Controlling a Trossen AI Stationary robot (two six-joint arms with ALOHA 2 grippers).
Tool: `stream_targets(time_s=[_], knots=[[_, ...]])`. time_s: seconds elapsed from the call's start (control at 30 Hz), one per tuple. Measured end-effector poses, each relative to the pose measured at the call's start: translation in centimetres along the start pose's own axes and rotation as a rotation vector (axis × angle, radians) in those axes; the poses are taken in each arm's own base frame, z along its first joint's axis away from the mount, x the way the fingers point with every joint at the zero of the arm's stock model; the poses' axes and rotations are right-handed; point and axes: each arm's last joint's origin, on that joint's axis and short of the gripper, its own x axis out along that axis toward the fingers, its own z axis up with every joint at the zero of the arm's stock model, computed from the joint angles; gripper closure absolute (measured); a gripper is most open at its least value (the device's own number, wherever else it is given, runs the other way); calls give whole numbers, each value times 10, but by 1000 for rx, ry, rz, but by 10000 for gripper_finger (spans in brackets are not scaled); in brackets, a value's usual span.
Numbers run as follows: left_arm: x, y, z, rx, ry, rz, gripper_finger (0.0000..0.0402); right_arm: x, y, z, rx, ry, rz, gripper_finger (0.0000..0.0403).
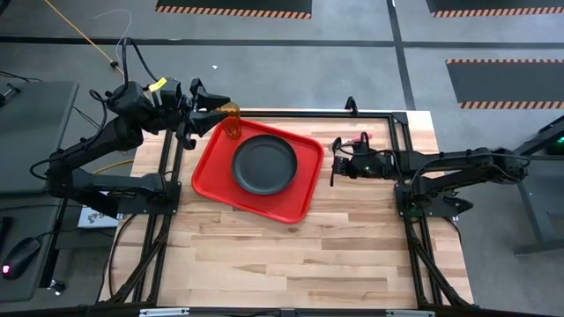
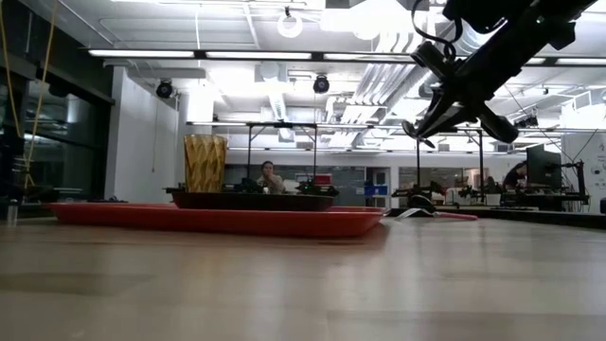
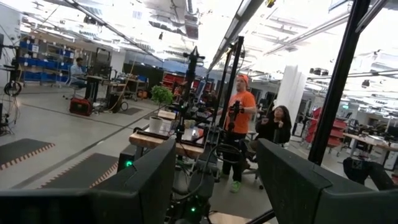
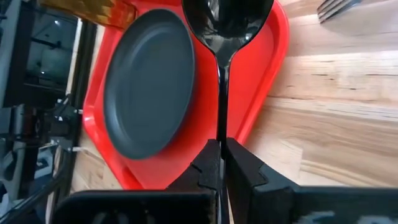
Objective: Pick and place plate/cup/fork/spoon on tray
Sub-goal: Put the black spoon on the red serving tray
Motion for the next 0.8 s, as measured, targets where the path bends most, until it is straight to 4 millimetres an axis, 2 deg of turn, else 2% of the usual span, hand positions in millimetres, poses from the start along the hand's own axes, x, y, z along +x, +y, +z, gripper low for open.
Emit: stream_targets(time_s=[0.8], knots=[[0, 0, 0, 0, 1, -1, 188, -1, 6, 0, 19, -40, 55, 403]])
